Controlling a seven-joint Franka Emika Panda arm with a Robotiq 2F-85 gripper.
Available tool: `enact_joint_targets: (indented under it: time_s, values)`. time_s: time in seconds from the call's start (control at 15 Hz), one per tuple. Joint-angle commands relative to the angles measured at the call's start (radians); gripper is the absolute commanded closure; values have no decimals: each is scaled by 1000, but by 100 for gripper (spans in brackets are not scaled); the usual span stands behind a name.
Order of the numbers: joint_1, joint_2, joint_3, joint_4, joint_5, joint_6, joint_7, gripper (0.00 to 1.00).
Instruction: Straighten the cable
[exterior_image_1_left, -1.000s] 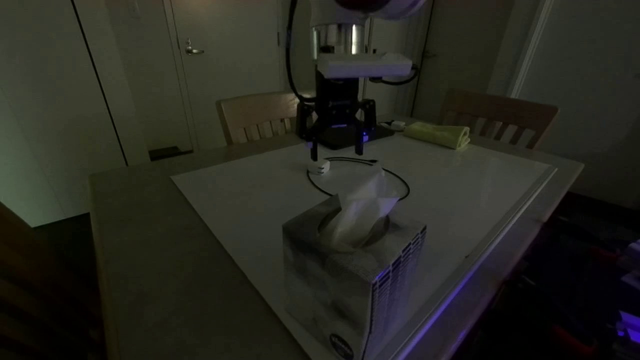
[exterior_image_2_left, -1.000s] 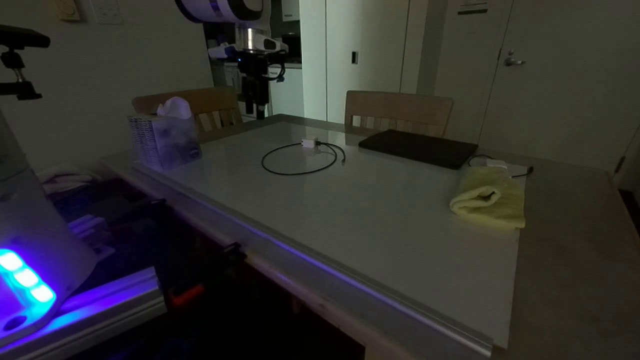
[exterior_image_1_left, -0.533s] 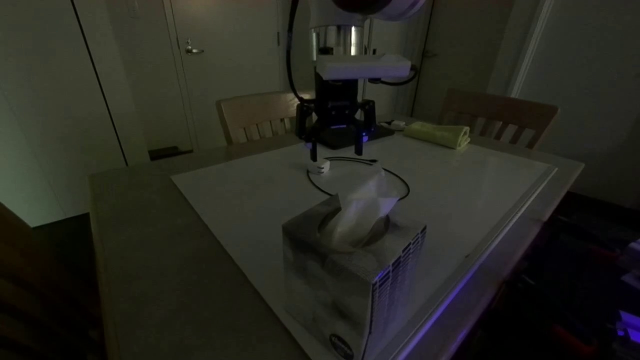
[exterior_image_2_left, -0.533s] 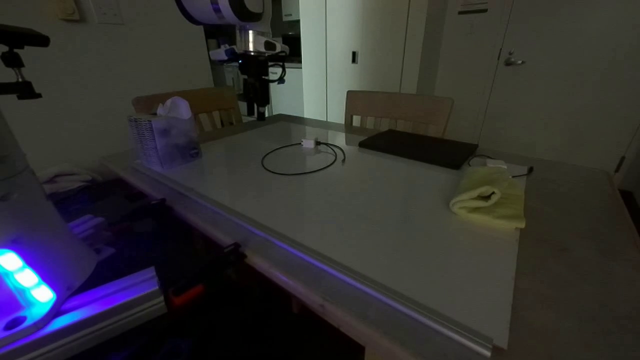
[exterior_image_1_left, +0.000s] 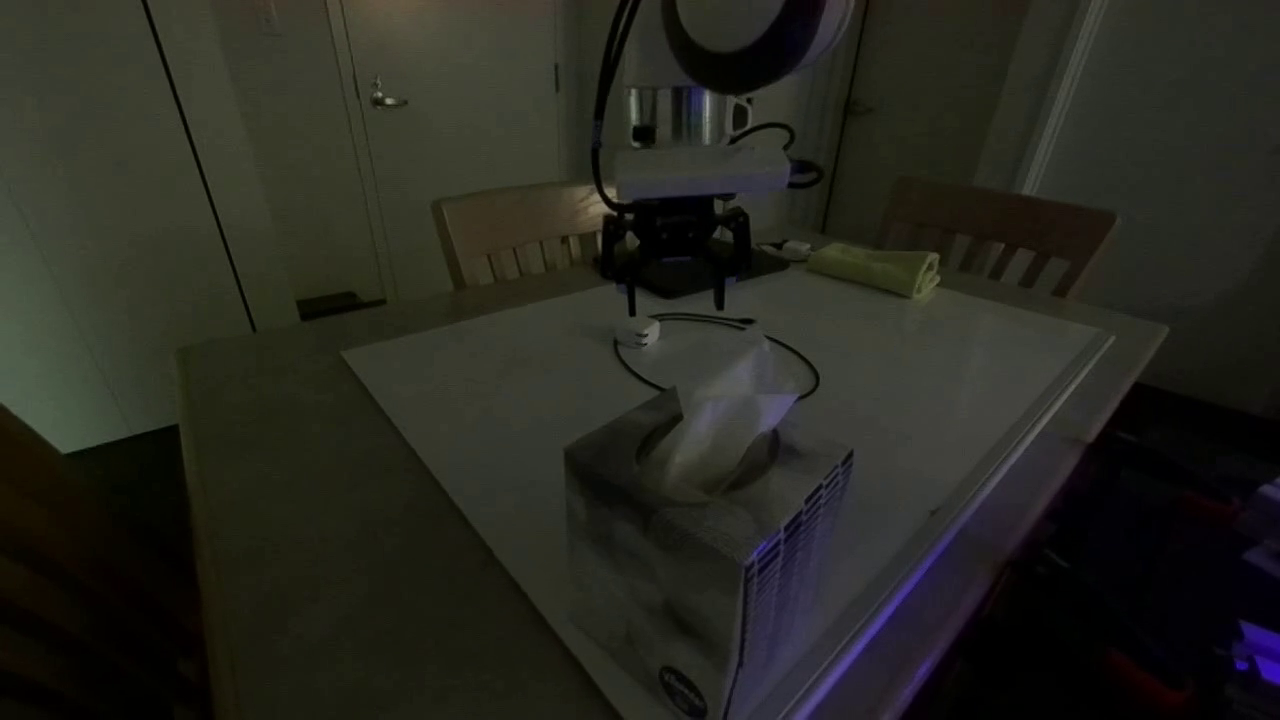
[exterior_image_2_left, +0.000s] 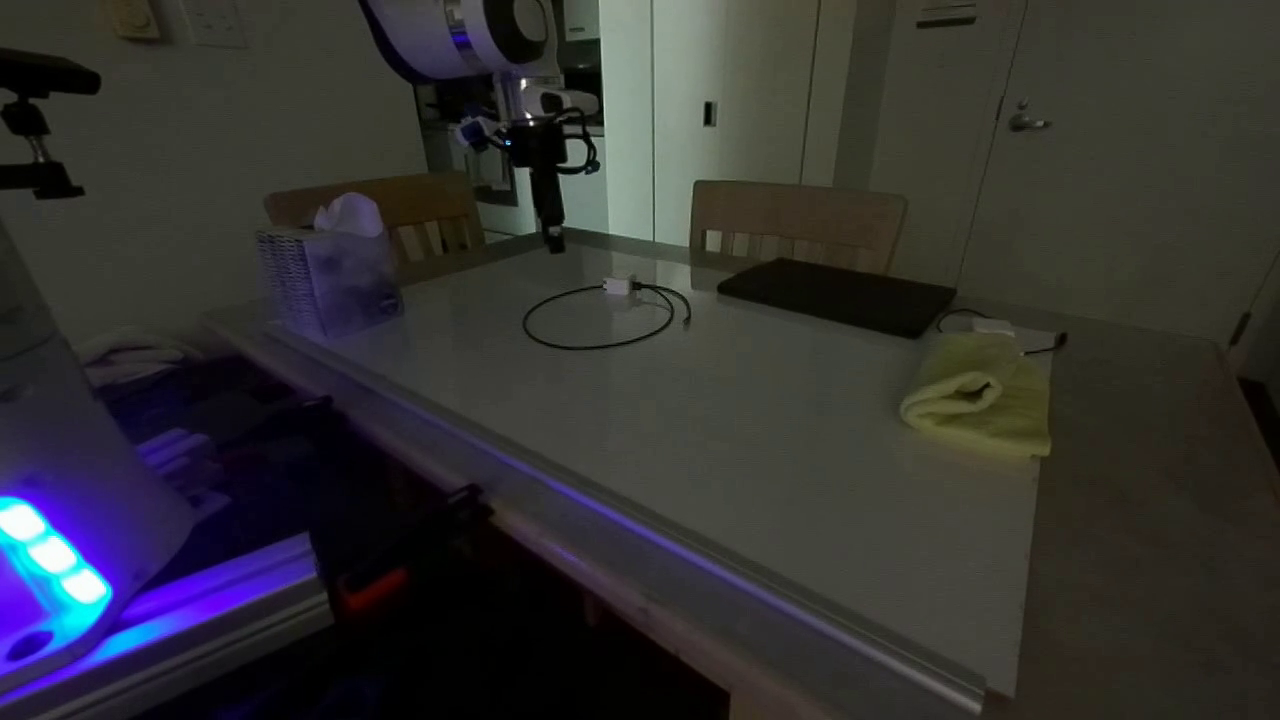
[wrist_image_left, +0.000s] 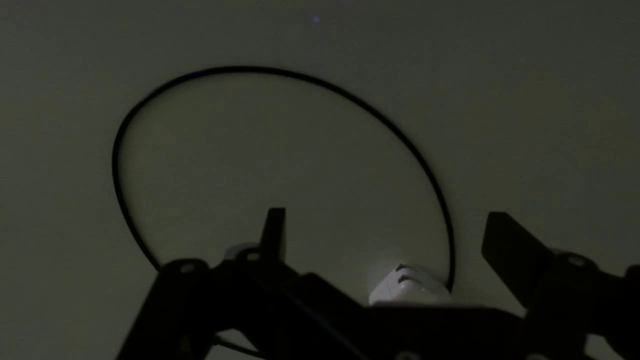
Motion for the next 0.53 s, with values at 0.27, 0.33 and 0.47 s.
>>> enact_joint_targets:
  time_s: [0.27,0.33,0.47]
  values:
    - [4,148,-53,122,-11,32,193,0]
    - [-11,163,-42,142,12,26,180,0]
    - [0,135,-46,110,2,16,174,0]
